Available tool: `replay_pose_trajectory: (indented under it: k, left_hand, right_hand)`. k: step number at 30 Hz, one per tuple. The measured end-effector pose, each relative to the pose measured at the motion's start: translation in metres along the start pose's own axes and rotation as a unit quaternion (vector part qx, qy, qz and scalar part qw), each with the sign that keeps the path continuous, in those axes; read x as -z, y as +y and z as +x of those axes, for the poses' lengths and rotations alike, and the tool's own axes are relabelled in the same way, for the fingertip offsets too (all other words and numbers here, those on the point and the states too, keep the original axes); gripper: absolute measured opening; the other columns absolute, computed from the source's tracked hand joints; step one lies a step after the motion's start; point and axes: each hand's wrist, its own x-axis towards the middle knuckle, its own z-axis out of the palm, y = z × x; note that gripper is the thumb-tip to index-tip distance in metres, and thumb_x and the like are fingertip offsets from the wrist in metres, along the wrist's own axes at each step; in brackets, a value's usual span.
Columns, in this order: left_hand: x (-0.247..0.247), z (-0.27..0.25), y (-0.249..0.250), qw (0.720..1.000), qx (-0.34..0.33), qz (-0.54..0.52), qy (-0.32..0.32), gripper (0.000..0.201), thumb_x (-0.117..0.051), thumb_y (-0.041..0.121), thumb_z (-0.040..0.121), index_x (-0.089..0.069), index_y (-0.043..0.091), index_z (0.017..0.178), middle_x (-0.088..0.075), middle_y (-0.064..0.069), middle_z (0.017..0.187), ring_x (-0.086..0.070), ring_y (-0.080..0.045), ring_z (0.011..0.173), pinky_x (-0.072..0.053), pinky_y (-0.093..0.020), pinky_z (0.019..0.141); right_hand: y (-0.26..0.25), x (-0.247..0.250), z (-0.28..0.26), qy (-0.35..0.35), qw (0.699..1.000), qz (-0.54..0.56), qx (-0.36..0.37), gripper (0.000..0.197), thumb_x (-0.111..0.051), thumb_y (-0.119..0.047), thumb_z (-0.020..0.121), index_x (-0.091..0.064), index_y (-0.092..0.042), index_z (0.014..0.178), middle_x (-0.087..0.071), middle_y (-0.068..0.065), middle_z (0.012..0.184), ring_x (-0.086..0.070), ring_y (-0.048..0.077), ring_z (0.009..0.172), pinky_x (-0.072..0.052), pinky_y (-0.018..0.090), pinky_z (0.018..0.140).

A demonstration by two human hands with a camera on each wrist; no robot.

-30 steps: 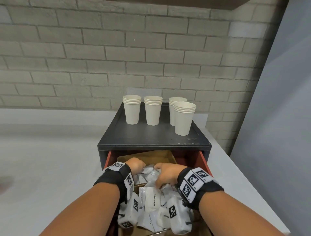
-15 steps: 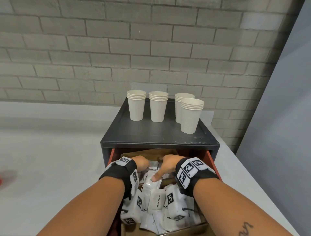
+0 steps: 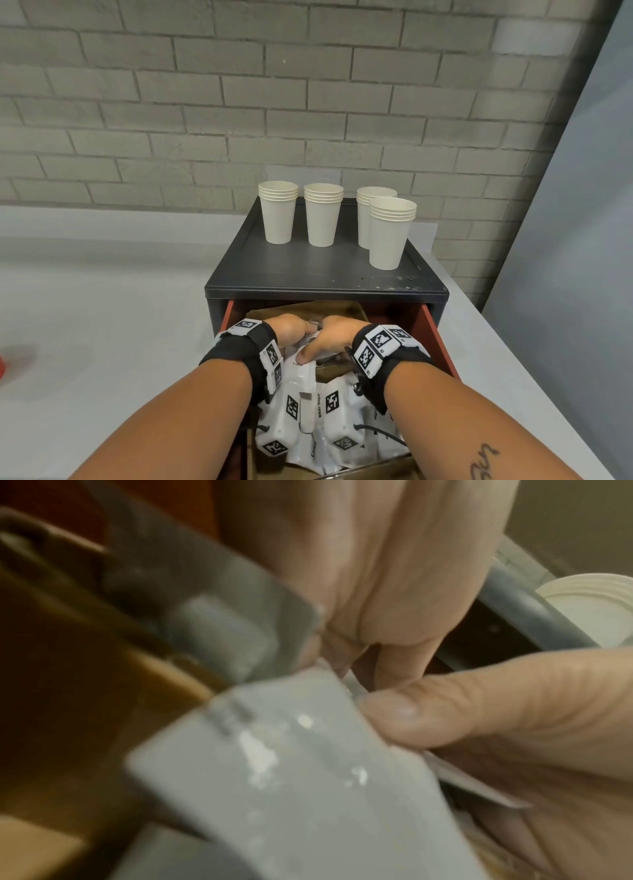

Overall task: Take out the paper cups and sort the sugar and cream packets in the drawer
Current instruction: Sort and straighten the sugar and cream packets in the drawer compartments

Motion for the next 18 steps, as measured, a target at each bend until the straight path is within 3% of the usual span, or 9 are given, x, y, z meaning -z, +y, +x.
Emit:
replay_pose_trajectory:
  k: [2,4,7,9,10,12,15,18]
  left_hand:
    - [-0.001,0.002,-0.003,1.0,-0.022,-0.012,0.014,0.035,-0.05,0.015,0.094,-0.055,-0.001,0.125,-0.056,-0.022,0.129,-0.058,-0.029,0.108,-0.047,-0.036,0.096]
    - [-0.003,0.0,-0.004,0.998,-0.042,-0.046,0.018,0.036,-0.051,0.004,0.091,-0.053,-0.008,0.125,-0.054,-0.027,0.13,-0.054,-0.025,0.095,-0.048,-0.036,0.089]
    - [-0.002,-0.005,-0.001,0.996,-0.056,-0.067,0.017,0.033,-0.053,-0.001,0.088,-0.055,-0.008,0.12,-0.059,-0.024,0.108,-0.053,-0.026,0.089,-0.051,-0.036,0.083]
    - [0.0,-0.016,0.004,0.995,-0.059,-0.078,-0.002,0.024,-0.062,-0.003,0.079,-0.06,-0.002,0.103,-0.06,-0.017,0.097,-0.059,-0.026,0.086,-0.052,-0.039,0.083]
    - [0.002,-0.023,0.006,0.995,-0.052,-0.078,-0.016,0.033,-0.07,-0.002,0.069,-0.06,-0.002,0.101,-0.064,-0.016,0.098,-0.063,-0.027,0.087,-0.054,-0.04,0.086]
    - [0.004,-0.032,0.006,0.994,-0.03,-0.08,-0.061,0.061,-0.077,-0.001,0.055,-0.059,0.002,0.113,-0.066,-0.021,0.109,-0.065,-0.034,0.1,-0.05,-0.049,0.092]
    - [0.0,-0.054,0.003,0.988,-0.042,-0.099,-0.106,0.044,-0.066,-0.006,0.077,-0.058,0.003,0.119,-0.065,-0.02,0.114,-0.065,-0.033,0.101,-0.053,-0.047,0.089]
    - [-0.008,-0.072,-0.007,0.987,-0.042,-0.052,-0.143,0.031,-0.062,-0.003,0.083,-0.059,0.0,0.114,-0.07,-0.01,0.088,-0.067,-0.017,0.071,-0.055,-0.028,0.061]
  right_hand:
    - [0.002,-0.002,-0.001,0.001,0.999,0.047,0.01,0.064,-0.083,-0.025,0.065,-0.056,-0.01,0.121,-0.064,0.004,0.11,-0.06,0.021,0.105,-0.048,0.036,0.096]
    - [0.004,0.0,-0.001,0.0,0.992,0.121,0.016,0.07,-0.082,-0.012,0.064,-0.05,-0.016,0.126,-0.062,0.007,0.115,-0.061,0.023,0.108,-0.051,0.04,0.095]
    - [0.005,0.007,-0.014,-0.009,0.98,0.192,0.043,0.059,-0.071,0.005,0.075,-0.047,-0.017,0.123,-0.055,0.004,0.102,-0.06,0.017,0.094,-0.055,0.029,0.081]
    - [0.007,0.011,-0.022,-0.007,0.977,0.206,0.058,0.049,-0.067,0.009,0.077,-0.047,-0.015,0.116,-0.053,0.003,0.095,-0.058,0.018,0.094,-0.053,0.031,0.085]
    - [0.009,0.012,-0.028,-0.011,0.975,0.211,0.064,0.046,-0.066,0.01,0.078,-0.047,-0.014,0.112,-0.053,0.002,0.092,-0.058,0.018,0.093,-0.052,0.032,0.088]
    - [0.01,0.012,-0.041,-0.021,0.976,0.204,0.072,0.042,-0.066,0.01,0.078,-0.048,-0.013,0.108,-0.055,0.003,0.092,-0.06,0.016,0.087,-0.053,0.033,0.088]
    - [0.015,0.013,-0.067,-0.031,0.982,0.167,0.084,0.039,-0.068,0.006,0.078,-0.052,-0.014,0.107,-0.054,0.002,0.098,-0.06,0.012,0.08,-0.055,0.023,0.066]
    - [0.02,0.007,-0.093,-0.04,0.99,0.093,0.094,0.033,-0.071,0.0,0.078,-0.055,-0.016,0.102,-0.051,0.0,0.102,-0.057,0.01,0.075,-0.047,0.016,0.051]
